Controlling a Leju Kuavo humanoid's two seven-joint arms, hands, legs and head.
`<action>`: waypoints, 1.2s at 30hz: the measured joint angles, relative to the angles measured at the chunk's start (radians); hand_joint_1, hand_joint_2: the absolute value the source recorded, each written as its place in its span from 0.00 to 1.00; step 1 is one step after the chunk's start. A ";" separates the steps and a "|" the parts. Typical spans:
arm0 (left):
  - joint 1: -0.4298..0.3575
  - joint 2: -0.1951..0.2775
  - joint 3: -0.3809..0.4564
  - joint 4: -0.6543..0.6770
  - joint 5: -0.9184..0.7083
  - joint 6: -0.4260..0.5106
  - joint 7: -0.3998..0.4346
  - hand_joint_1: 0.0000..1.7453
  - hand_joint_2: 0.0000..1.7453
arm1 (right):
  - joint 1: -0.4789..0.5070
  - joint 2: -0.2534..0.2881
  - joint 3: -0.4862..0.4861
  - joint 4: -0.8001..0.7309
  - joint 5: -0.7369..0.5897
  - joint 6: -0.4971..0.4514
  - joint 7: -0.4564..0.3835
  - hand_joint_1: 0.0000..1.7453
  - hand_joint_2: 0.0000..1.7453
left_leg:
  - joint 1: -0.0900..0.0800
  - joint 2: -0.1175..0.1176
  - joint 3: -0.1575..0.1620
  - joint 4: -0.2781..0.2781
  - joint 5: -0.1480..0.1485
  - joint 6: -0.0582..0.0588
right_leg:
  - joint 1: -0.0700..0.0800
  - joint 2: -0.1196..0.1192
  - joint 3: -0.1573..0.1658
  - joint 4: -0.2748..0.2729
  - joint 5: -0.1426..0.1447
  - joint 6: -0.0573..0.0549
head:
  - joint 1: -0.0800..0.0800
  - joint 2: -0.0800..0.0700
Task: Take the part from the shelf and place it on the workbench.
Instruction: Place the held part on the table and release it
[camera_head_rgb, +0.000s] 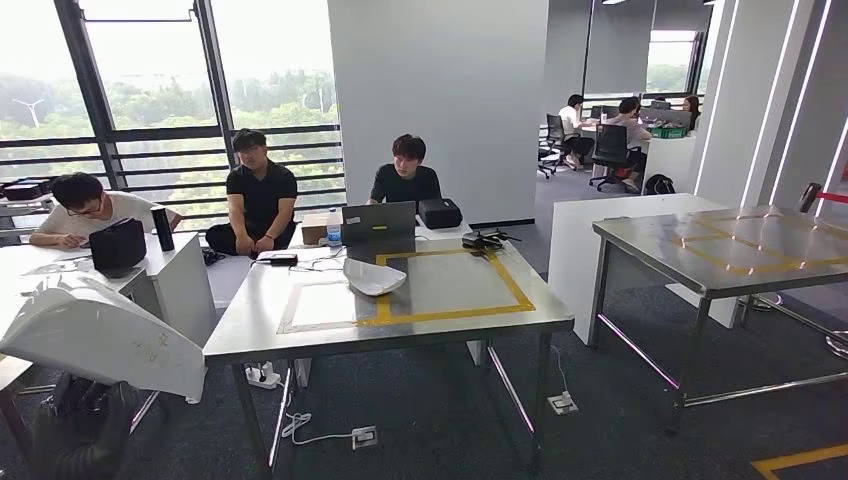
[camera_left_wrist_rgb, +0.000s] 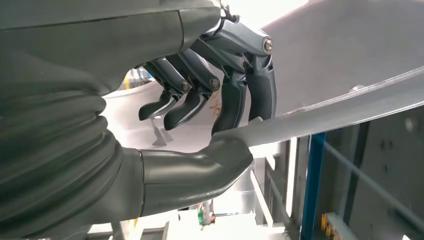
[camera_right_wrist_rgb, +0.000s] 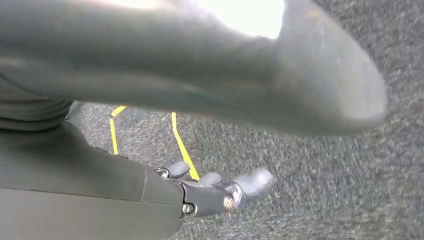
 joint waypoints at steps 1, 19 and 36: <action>0.002 0.003 0.000 -0.002 -0.001 -0.001 -0.002 1.00 1.00 | 0.001 0.000 -0.001 0.000 0.000 -0.001 0.001 0.00 0.00 | 0.001 -0.001 0.003 -0.003 -0.002 -0.005 | 0.001 -0.001 -0.001 0.004 -0.003 -0.016 | -0.001 0.000; 0.038 0.031 -0.001 -0.030 -0.001 -0.003 -0.008 1.00 1.00 | 0.003 0.000 -0.014 0.001 0.015 0.014 0.000 0.00 0.00 | -0.050 0.021 -0.005 0.008 0.006 0.084 | 0.038 -0.015 0.051 0.036 -0.066 -0.032 | -0.005 0.000; 0.026 0.028 -0.019 -0.011 -0.001 -0.003 -0.007 1.00 1.00 | 0.004 -0.009 -0.014 0.001 0.038 0.020 0.000 0.00 0.00 | -0.047 0.015 -0.002 0.147 -0.094 0.038 | 0.033 -0.012 0.012 -0.023 0.014 -0.070 | -0.006 0.000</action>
